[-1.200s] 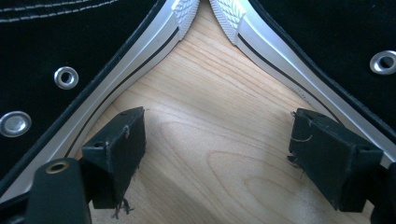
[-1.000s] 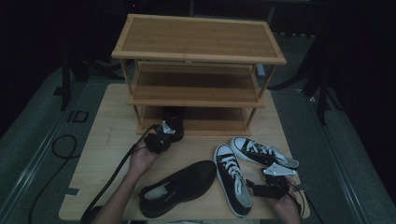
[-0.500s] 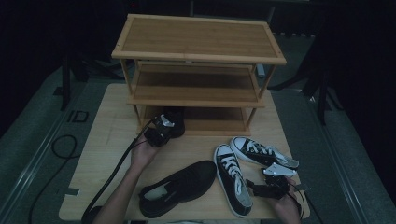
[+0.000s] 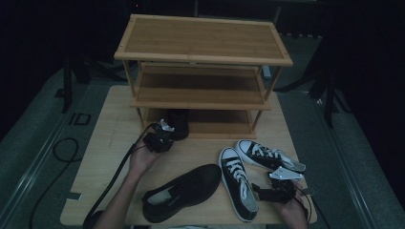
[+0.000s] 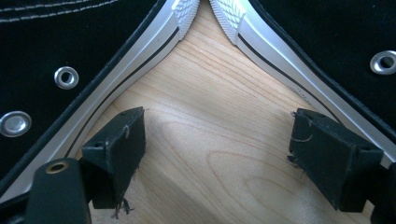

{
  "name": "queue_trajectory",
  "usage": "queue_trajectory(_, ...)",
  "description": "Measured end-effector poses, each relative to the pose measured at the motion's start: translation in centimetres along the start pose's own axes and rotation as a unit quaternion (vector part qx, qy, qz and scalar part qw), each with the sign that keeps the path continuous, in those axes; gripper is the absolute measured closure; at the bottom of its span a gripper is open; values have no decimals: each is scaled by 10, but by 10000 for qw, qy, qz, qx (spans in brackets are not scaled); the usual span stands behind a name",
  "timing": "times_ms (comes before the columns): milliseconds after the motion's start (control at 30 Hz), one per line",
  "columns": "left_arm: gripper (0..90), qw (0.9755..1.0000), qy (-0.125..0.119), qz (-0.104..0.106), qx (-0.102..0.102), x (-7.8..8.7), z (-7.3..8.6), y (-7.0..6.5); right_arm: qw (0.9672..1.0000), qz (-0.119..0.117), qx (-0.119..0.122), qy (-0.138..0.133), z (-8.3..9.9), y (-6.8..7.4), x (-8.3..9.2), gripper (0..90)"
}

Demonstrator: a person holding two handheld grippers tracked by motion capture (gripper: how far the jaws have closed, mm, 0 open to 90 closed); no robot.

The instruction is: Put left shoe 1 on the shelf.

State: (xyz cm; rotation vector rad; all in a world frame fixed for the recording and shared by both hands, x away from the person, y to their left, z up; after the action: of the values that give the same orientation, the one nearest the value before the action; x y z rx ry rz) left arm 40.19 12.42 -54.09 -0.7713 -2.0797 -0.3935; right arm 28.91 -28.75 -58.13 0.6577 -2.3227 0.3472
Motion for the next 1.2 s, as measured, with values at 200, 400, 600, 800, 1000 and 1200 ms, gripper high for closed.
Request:
queue_trajectory(200,687,9997,80,198,-149,15,10,-5,10000,0,-1,0,0,0,0,185)
queue_trajectory(400,671,9988,236,271,-319,26,17,-9,10000,0,-2,1,0,0,0,185)
queue_trajectory(600,652,9981,247,449,-340,40,24,-13,10000,0,-2,0,0,0,0,185)
queue_trajectory(800,645,9960,278,682,-507,56,26,-23,10000,-2,-1,0,0,0,0,185)
queue_trajectory(1000,644,9939,321,779,-716,70,25,-34,10000,-2,-1,0,0,0,0,184)
queue_trajectory(1200,640,9916,305,963,-814,82,21,-41,10000,1,2,0,0,0,0,185)
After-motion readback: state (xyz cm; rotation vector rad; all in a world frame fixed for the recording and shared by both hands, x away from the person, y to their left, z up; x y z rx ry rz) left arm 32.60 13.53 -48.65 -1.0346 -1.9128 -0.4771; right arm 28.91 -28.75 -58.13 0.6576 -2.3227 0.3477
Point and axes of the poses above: each handheld gripper's, and its own axes: x roughly backward along the jaws, z roughly out of its underside, y roughly to its left, the point moved 3 cm from there along -x, roughly forward along the jaws, and after that the axes turned 5 degrees about z, right-handed, at the moved point
